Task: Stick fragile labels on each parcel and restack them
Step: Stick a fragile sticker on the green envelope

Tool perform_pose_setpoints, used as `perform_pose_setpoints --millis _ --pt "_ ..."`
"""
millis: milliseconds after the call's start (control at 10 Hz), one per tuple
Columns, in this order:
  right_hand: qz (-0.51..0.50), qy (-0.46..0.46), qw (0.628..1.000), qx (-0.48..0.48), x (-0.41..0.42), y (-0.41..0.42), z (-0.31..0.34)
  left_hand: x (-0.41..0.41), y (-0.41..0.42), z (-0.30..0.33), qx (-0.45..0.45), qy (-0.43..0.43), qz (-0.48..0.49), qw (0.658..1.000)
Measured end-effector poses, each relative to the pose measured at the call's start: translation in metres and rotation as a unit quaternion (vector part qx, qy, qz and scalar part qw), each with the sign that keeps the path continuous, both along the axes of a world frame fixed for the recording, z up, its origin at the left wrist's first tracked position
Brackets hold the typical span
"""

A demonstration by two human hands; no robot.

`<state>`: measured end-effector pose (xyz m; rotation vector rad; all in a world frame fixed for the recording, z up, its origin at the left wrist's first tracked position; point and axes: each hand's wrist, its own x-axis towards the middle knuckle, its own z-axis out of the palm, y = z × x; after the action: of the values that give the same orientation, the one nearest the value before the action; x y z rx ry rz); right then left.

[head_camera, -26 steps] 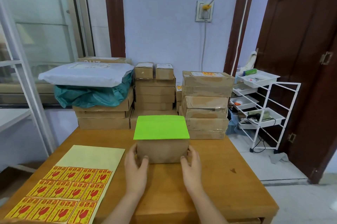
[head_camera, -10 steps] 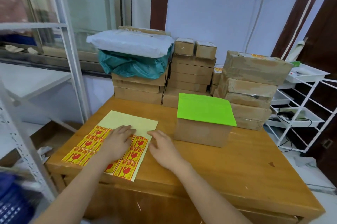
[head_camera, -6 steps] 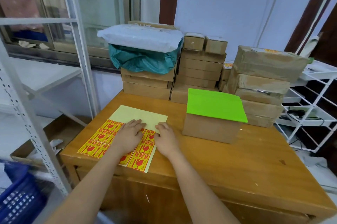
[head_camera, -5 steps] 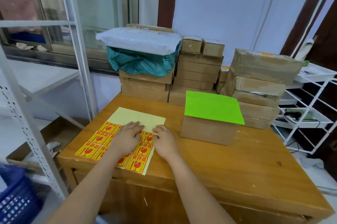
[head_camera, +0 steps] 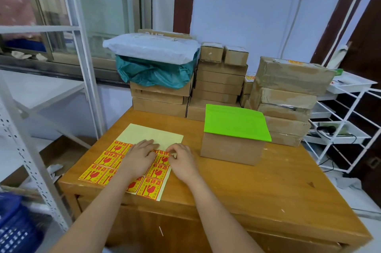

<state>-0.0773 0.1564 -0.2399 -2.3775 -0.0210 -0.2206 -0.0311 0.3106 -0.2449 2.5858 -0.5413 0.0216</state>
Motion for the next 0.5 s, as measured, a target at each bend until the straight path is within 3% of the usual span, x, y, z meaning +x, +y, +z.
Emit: perform_pose_setpoints --millis 500 --pt "-0.001 -0.028 0.985 0.168 -0.0005 0.0007 -0.0051 -0.0024 0.0019 0.0019 -0.030 0.015 -0.010 0.999"
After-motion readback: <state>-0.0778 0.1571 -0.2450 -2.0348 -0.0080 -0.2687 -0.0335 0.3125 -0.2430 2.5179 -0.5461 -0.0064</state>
